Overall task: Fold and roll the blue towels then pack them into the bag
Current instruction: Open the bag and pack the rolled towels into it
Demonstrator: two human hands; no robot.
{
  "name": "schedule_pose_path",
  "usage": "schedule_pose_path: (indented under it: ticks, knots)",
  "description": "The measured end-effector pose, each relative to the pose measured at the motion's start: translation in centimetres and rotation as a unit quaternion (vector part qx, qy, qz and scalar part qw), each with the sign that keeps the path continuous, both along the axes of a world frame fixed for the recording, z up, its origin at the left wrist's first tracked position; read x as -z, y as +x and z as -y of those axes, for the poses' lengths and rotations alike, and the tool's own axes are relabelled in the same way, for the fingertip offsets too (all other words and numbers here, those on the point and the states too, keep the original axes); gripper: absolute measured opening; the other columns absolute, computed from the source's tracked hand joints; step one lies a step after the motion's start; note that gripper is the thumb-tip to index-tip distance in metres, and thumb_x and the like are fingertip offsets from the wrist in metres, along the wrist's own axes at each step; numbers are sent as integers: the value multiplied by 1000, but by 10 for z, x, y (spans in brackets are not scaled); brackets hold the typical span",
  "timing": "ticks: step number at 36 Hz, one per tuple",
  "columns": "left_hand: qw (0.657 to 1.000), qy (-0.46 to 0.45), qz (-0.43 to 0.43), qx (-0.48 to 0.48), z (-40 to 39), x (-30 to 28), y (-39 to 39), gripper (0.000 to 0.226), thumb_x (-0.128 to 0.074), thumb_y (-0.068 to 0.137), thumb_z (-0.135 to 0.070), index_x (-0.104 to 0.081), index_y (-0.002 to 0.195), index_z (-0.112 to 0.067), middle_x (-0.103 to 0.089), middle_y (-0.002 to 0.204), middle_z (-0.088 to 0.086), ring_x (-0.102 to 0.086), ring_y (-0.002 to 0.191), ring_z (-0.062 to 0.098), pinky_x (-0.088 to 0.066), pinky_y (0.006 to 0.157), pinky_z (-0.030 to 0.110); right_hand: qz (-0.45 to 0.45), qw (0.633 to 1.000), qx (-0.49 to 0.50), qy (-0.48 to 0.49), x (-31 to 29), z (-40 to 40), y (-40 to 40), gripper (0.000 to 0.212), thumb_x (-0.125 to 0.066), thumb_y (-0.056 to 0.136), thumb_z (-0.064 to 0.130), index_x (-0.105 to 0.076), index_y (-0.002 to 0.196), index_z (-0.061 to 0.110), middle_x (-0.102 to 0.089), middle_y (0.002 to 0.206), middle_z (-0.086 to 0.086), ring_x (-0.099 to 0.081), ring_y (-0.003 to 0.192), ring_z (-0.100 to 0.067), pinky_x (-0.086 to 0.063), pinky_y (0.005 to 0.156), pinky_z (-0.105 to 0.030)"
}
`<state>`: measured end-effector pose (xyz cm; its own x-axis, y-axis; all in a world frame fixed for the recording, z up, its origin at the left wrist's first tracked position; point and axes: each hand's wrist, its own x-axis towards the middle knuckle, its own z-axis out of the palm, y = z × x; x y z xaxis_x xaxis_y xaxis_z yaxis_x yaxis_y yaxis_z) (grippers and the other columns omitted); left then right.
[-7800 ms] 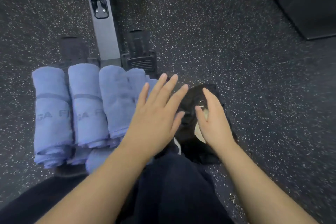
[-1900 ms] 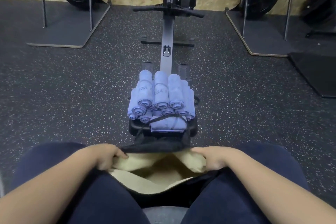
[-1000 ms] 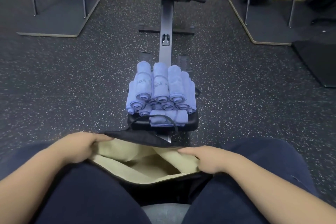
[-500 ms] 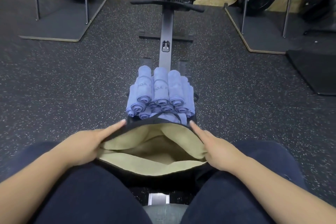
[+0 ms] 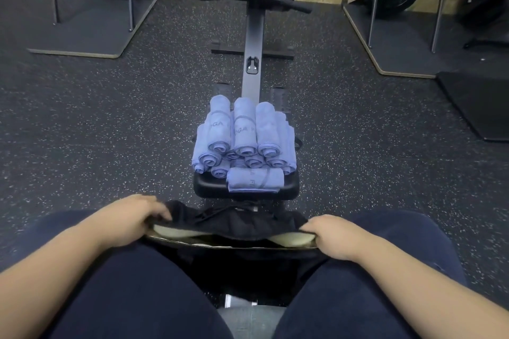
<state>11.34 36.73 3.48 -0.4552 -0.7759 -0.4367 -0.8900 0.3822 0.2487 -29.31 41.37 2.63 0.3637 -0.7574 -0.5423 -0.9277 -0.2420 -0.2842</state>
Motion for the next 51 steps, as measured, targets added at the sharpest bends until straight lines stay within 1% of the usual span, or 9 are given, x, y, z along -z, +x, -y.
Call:
schedule_pose_path:
  ticks: [3,6,12,16,21,28,35,43,51]
  knots:
    - [995,-9,-67,-73,0,1,1,35,-53,76,-1,-45,88,-33,-60,87,-10,-56,84,13,-45,82,28,63,995,74,-9,2,4,-5,36,-45,80,4,-50,104,31,-64,100,8,-56,91,-17,-45,82,-31]
    - [989,-27,-102,-103,2,6,0,39,-51,76,1,-35,81,-34,-54,75,-5,-48,73,19,-43,72,31,100,988,117,-21,2,7,-9,39,-43,76,-4,-33,91,31,-49,83,9,-42,74,-11,-35,67,-20]
    - [962,-29,-228,-146,7,16,0,56,-58,74,19,-58,66,-36,-64,87,-13,-61,85,4,-43,79,16,154,975,145,-63,2,10,-13,42,-44,76,-9,-40,82,33,-50,86,12,-44,79,-9,-38,74,-20]
    - [982,-81,-125,-116,4,15,-14,64,-48,86,6,-67,107,-50,-59,106,-22,-61,96,5,-41,78,18,112,983,114,-87,6,13,-18,61,-40,82,-8,-66,100,45,-53,95,14,-57,95,-20,-44,87,-32]
    - [983,-114,24,-139,-1,8,-45,71,-58,86,-21,-25,144,-46,-43,123,-10,-51,109,19,-48,86,33,-28,987,116,-104,-1,17,-2,68,-45,85,1,-32,145,30,-46,119,0,-51,110,-25,-44,87,-35]
    - [972,-96,-7,-214,-9,12,-68,100,-78,67,-19,-19,144,-43,-26,121,-1,-37,107,24,-50,86,41,-56,977,163,-126,-2,13,8,84,-50,83,2,-8,148,34,-29,132,-2,-41,113,-26,-43,87,-37]
    - [973,-28,-70,-219,-17,8,-93,104,-68,62,-1,-19,148,-33,-26,132,2,-36,111,24,-43,95,38,13,969,205,-134,8,14,1,102,-49,76,-5,5,149,41,-23,106,4,-32,89,-19,-38,81,-30]
    - [962,-11,-87,-260,2,19,-87,112,-69,56,3,-19,148,-35,-32,133,5,-40,113,27,-43,96,38,12,973,208,-99,13,29,11,95,-48,78,-6,-3,149,38,-25,109,2,-34,97,-21,-38,82,-29]
    - [956,-32,24,-291,4,30,-87,95,-57,78,-16,-2,148,-48,-31,115,6,-41,83,29,-44,81,38,24,972,220,-78,22,38,18,89,-44,78,-8,-13,148,38,-32,124,-3,-36,109,-24,-31,83,-26]
